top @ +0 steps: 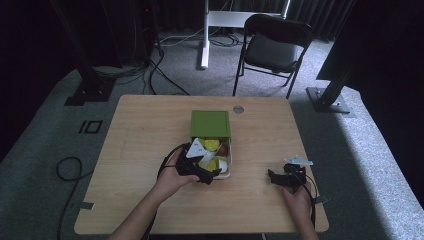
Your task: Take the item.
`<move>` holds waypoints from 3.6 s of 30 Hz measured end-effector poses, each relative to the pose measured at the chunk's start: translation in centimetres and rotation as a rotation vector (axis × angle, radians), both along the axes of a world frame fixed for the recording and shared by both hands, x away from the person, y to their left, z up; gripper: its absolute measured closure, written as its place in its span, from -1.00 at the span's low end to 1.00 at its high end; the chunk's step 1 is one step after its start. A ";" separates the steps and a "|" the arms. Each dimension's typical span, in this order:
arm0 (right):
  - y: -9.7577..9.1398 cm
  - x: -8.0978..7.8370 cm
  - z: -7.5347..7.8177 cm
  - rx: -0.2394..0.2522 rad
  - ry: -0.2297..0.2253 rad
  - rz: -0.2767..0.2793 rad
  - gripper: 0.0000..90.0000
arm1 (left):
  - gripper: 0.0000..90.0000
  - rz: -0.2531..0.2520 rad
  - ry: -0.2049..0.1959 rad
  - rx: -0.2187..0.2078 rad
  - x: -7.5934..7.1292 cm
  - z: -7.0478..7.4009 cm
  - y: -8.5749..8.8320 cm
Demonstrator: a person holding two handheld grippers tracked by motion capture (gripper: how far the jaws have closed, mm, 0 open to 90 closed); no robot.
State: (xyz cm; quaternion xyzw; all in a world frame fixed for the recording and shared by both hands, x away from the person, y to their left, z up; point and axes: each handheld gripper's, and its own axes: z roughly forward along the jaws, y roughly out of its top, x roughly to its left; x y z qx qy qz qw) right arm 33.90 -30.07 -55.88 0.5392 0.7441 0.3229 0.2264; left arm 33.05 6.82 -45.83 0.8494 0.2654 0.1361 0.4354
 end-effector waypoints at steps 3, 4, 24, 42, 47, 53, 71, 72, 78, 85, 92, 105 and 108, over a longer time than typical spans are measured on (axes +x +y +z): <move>0.0 0.0 0.0 0.000 0.000 0.000 -0.75 | -0.94 -0.010 0.012 0.008 -0.1 -0.5 -0.2; 0.0 0.0 0.0 0.000 0.000 0.000 -0.75 | -0.94 -0.011 0.011 0.017 0.0 -0.6 -0.3; 0.0 0.0 0.0 0.000 0.000 0.000 -0.75 | -0.43 0.030 0.047 0.199 0.2 -2.2 -0.9; 0.0 0.0 0.0 0.000 -0.001 0.000 -0.75 | 0.15 0.085 -0.055 0.372 -0.5 -2.4 -1.7; 0.0 0.0 0.0 0.000 0.000 0.000 -0.75 | 0.29 0.067 -0.043 0.355 -0.4 -2.3 -1.4; 0.0 0.0 0.0 0.000 0.000 0.000 -0.75 | 0.35 0.060 -0.022 0.283 -0.4 -2.1 -1.0; 0.0 0.0 0.0 0.000 0.000 0.000 -0.75 | 0.36 0.075 -0.034 0.125 -0.6 0.5 -0.2; 0.0 0.0 0.0 0.000 0.000 0.000 -0.75 | 0.36 0.072 -0.034 0.128 -0.6 0.7 -0.1; 0.0 0.0 0.0 0.000 0.000 0.000 -0.75 | 0.36 0.083 -0.054 0.083 -0.8 2.3 0.7; 0.0 0.0 0.0 0.000 -0.001 0.000 -0.75 | 0.36 0.114 -0.088 0.052 -1.0 4.0 2.1; 0.0 0.0 0.0 0.001 0.001 -0.001 -0.75 | 0.36 0.145 -0.104 0.030 -1.1 5.2 3.8; 0.0 0.0 0.0 0.001 0.000 -0.001 -0.75 | 0.36 0.247 -0.101 -0.022 -1.0 5.2 8.2; 0.0 0.0 0.0 0.001 0.000 -0.001 -0.75 | 0.36 0.279 -0.098 -0.033 -1.2 4.7 9.4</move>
